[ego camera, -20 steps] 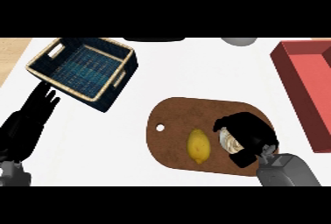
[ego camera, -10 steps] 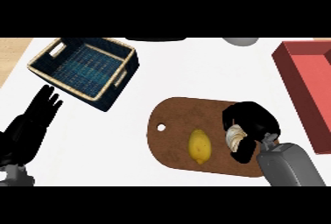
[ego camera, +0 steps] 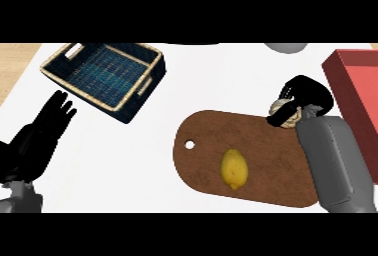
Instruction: Pick the cupcake from the cutting board and place it in the cardboard box
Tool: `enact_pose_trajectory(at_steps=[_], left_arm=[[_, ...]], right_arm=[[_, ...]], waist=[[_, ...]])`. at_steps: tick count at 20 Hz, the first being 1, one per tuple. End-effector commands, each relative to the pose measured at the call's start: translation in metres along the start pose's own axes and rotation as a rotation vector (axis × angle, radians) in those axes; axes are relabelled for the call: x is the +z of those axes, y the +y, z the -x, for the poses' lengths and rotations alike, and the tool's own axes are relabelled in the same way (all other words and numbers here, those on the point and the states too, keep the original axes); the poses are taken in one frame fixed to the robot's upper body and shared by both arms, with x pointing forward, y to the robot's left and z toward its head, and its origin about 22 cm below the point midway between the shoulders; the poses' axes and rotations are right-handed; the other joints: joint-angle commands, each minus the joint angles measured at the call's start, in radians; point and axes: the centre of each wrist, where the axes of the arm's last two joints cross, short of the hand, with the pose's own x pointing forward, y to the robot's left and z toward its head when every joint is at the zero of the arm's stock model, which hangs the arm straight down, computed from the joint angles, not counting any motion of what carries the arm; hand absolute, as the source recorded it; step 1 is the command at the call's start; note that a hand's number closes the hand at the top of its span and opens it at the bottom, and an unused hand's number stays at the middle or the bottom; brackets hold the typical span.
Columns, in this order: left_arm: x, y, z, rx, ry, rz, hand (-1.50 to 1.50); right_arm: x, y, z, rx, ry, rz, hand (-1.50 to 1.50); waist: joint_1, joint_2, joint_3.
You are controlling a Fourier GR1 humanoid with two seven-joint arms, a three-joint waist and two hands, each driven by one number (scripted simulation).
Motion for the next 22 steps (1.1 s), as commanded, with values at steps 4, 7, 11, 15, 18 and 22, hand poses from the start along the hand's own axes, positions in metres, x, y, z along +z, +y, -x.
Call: enact_pose_trajectory(at_steps=[4, 7, 11, 15, 18, 22], left_arm=[[-0.004, 0.008, 0.006, -0.005, 0.021, -0.025, 0.0], [0.01, 0.023, -0.002, -0.003, 0.009, -0.022, 0.0], [0.005, -0.004, 0.005, 0.032, 0.016, -0.045, 0.0], [0.009, 0.005, 0.015, 0.0, 0.022, -0.023, 0.0], [0.002, 0.012, 0.011, 0.009, 0.02, -0.036, 0.0], [0.009, 0.014, 0.007, 0.007, 0.02, -0.046, 0.0]], right_arm=[[-0.026, -0.053, -0.03, -0.017, 0.07, 0.187, 1.5], [-0.013, -0.058, -0.063, -0.01, 0.037, 0.286, 1.5], [0.015, -0.098, -0.083, -0.024, -0.023, 0.439, 1.5], [0.041, -0.132, -0.111, -0.061, 0.026, 0.597, 1.5], [0.056, -0.152, -0.108, -0.093, 0.098, 0.683, 1.5], [0.045, -0.167, -0.081, -0.12, 0.184, 0.755, 1.5]], waist=[[-0.019, -0.01, -0.001], [-0.019, -0.015, -0.001], [-0.044, -0.022, -0.002], [-0.038, -0.02, -0.002], [-0.053, -0.024, -0.002], [-0.047, -0.021, -0.001]])
